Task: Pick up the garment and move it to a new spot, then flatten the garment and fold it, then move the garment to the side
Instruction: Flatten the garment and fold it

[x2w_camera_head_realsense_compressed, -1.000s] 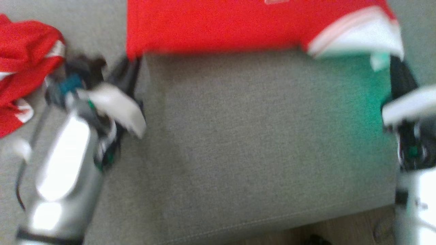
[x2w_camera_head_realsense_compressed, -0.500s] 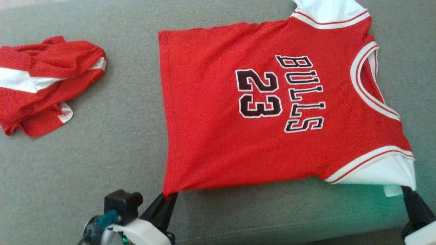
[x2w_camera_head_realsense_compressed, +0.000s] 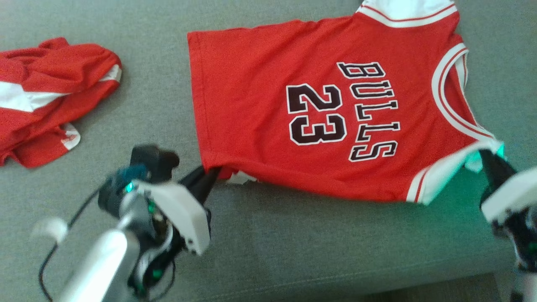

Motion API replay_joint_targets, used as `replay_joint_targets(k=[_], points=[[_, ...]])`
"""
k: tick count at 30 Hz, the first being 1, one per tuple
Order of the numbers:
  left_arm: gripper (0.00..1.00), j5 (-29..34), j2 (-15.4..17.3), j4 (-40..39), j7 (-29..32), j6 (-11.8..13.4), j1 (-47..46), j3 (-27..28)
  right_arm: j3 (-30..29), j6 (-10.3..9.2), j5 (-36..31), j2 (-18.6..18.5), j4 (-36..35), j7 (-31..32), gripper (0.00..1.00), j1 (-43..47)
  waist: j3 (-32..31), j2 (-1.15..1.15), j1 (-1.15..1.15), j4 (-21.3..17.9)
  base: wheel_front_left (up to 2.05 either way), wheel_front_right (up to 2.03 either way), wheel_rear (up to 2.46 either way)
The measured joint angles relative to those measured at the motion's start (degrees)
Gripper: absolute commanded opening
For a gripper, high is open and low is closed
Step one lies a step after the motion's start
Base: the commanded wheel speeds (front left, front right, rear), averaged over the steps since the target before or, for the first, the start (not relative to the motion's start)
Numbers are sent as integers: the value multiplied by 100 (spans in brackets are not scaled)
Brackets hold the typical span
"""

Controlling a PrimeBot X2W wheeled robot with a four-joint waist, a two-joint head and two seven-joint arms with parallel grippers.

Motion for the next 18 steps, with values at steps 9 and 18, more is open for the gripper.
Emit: replay_joint_targets(k=[9,18], points=[[0,-20,23,1034,619,-289,-1192,-32,26,0,-794,-34,621,548,0,-1343,358,0,1,6,0,0,0],[0,65,16,1459,801,-332,-1597,-149,4,0,-1167,-83,1388,370,0,-2007,525,0,1,15,0,0,0]])
